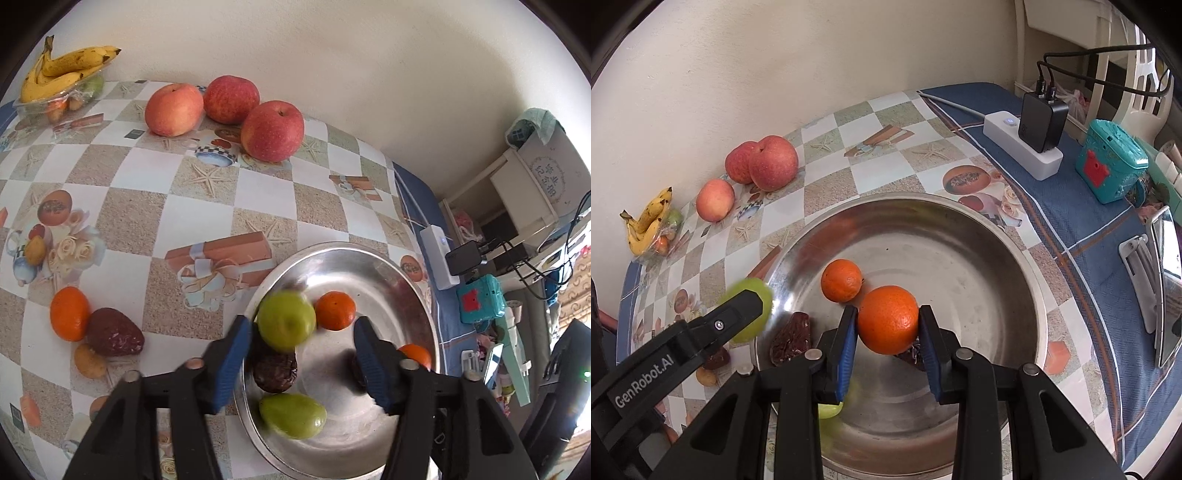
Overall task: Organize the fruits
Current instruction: 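Carry pear and orange over the steel plate and open both grippers, then move both grippers back toward the remaining orange, date and small fruit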
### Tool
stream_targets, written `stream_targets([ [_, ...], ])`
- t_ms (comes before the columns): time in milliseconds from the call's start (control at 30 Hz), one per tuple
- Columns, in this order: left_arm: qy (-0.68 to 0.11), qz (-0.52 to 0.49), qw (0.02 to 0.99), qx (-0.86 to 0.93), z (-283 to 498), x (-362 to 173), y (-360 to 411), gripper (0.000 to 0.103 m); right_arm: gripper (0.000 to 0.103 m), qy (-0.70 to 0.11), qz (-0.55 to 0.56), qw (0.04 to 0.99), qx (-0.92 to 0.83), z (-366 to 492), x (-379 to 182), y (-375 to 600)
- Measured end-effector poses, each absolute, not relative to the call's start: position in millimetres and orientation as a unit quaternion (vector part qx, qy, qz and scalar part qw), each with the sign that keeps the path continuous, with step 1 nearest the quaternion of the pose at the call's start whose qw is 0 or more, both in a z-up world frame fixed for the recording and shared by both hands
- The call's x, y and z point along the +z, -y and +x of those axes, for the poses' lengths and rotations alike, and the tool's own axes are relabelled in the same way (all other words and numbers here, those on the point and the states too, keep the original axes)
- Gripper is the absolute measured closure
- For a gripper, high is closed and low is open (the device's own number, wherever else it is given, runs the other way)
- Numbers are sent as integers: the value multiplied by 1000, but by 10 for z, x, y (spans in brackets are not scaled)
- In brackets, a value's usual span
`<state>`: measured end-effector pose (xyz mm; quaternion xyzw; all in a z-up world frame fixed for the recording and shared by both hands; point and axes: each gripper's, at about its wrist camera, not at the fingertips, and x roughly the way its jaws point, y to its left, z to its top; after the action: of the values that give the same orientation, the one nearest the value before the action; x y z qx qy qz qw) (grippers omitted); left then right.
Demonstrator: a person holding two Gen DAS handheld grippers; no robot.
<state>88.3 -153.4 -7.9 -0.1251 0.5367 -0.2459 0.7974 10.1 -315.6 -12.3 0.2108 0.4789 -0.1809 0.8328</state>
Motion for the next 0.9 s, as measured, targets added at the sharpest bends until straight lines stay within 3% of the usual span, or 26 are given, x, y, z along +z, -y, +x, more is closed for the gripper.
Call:
stream_targets([
  [133,-532,-121,801,-245,859,-35,1517,39,57,-478,210,832,-188,84,-117,3167],
  [267,-536,-127,802,-232,871,-26,1413,38,56,-476,208,834,-187,67,-86,3153],
  [300,-536,-125,804,-226,877,-24,1380,35,55,-476,206,834,-187,67,-84,3142],
  [400,-534,-111,814,-200,888,-18,1263,28,39,-478,198,835,-189,67,-76,3114],
  [600,-523,-73,839,-132,903,-33,975,0,37,-486,180,835,-188,78,-75,3035],
  [900,-495,-14,868,-48,882,-12,586,0,26,-498,153,835,-174,100,-97,2845],
])
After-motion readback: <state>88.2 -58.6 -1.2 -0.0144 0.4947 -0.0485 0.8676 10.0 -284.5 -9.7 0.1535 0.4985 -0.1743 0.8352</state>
